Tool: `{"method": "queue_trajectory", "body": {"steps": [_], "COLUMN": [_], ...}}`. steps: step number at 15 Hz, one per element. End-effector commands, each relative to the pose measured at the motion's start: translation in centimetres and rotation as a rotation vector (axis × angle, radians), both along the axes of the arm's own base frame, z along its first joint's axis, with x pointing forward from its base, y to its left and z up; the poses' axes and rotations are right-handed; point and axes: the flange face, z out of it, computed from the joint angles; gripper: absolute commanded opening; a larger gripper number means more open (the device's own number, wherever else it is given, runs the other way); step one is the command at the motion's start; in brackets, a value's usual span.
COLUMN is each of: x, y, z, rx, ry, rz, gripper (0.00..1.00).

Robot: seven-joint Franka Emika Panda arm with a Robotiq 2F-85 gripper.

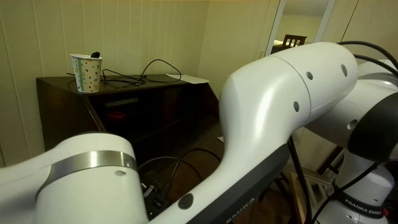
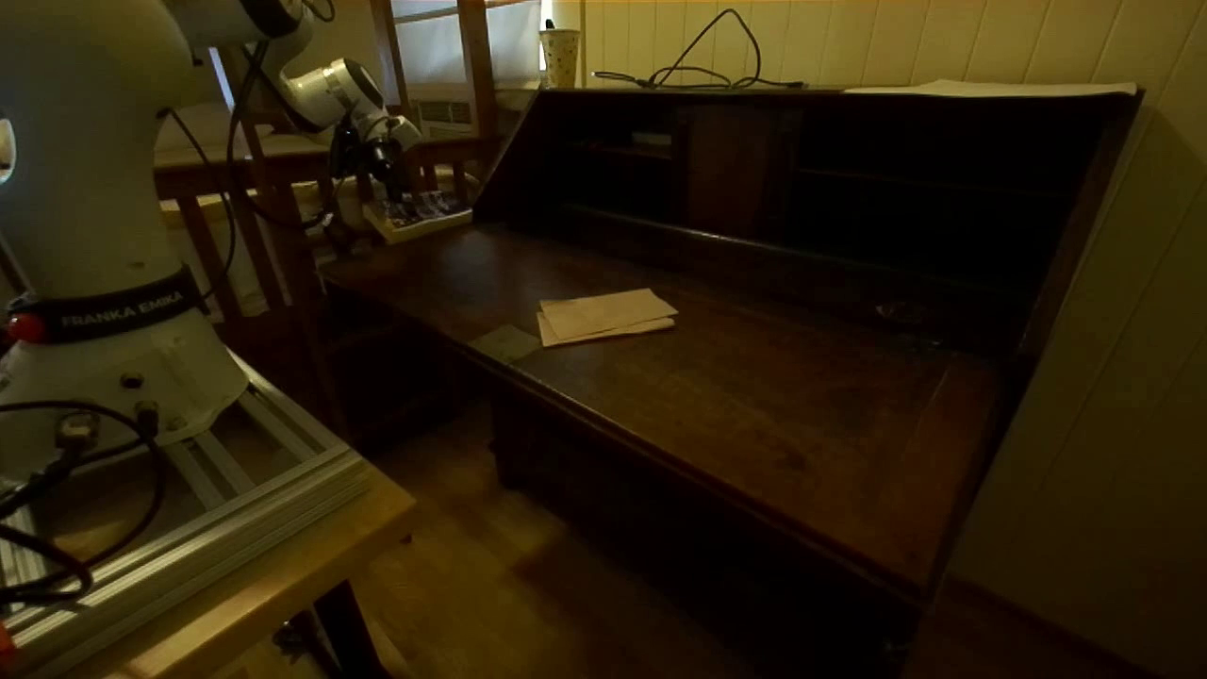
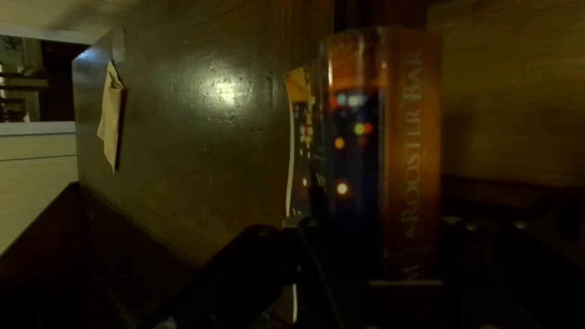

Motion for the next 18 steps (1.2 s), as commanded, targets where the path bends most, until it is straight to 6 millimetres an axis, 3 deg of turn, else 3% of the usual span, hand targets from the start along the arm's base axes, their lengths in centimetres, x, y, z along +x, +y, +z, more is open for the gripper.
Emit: {"method": "queue_trajectory", "body": {"steps": [1, 5, 10, 14, 18], "x": [0.1, 0.0, -1.2, -2.8, -5.0], "y": [2.8, 5.3, 6.2, 5.4, 2.9], "z": [3.6, 6.8, 10.9, 13.1, 14.5], "rx": [0.109, 0.252, 0.388, 0.432, 0.420], "ry": [-0.110, -0.251, -0.446, -0.618, -0.760], "rz": [0.115, 0.216, 0.338, 0.363, 0.343], "gripper": [0.10, 0.10, 0.10, 0.10, 0.10]}}
